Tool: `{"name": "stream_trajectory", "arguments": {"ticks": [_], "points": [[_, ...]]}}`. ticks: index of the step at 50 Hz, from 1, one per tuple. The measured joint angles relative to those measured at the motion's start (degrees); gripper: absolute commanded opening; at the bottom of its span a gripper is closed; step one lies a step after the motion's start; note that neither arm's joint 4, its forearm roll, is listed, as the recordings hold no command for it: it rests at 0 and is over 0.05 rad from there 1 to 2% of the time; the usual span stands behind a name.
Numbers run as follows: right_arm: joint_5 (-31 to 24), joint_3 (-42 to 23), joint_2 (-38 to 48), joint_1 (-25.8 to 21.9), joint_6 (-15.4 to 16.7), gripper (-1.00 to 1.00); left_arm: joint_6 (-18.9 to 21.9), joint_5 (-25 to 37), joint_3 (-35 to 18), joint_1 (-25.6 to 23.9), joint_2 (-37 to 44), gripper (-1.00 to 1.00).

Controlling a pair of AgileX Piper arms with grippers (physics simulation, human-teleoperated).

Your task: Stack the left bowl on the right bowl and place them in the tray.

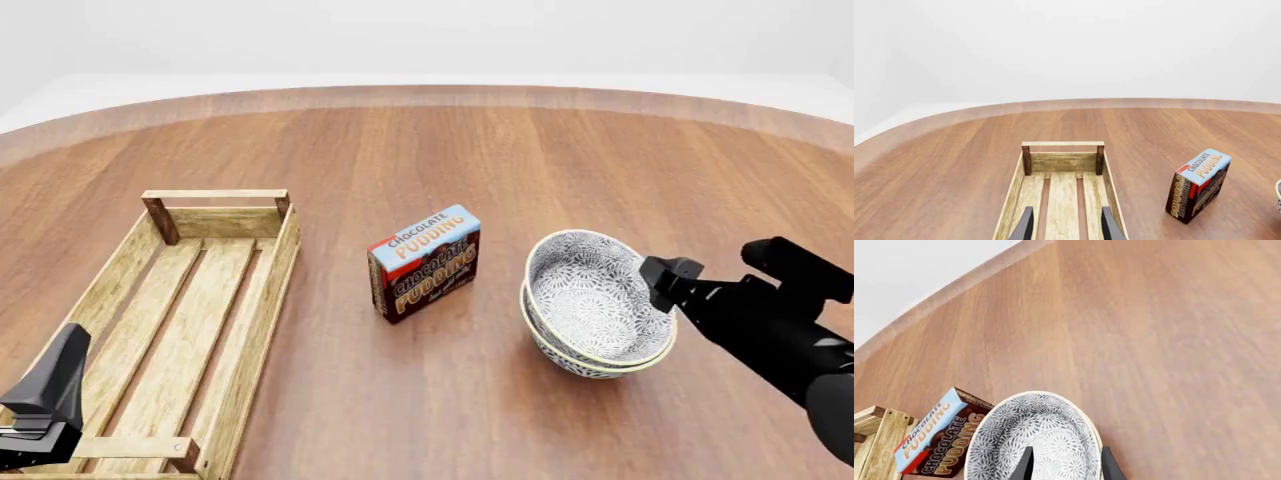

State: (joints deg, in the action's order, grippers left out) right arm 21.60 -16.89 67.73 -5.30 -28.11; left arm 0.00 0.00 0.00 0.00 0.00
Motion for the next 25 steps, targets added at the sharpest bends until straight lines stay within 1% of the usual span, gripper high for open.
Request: {"name": "stream_trajectory", "arguments": {"ticks": [7,13,18,25], "points": [[-1.28,0.99,-2.90,0.68,0.09,1.00,0.00,0.00,0.00,0.00,0.00,1.00],[-1.19,2.04,-3.91,1.21,0.44,1.00,0.00,0.00,0.00,0.00,0.00,1.00],[0.46,3.16,-2.99,1.50,0.49,1.00,0.00,0.00,0.00,0.00,0.00,1.00],[4.55,4.80,0.28,1.75,-0.06,1.00,0.00,0.00,0.00,0.00,0.00,1.00]]}}
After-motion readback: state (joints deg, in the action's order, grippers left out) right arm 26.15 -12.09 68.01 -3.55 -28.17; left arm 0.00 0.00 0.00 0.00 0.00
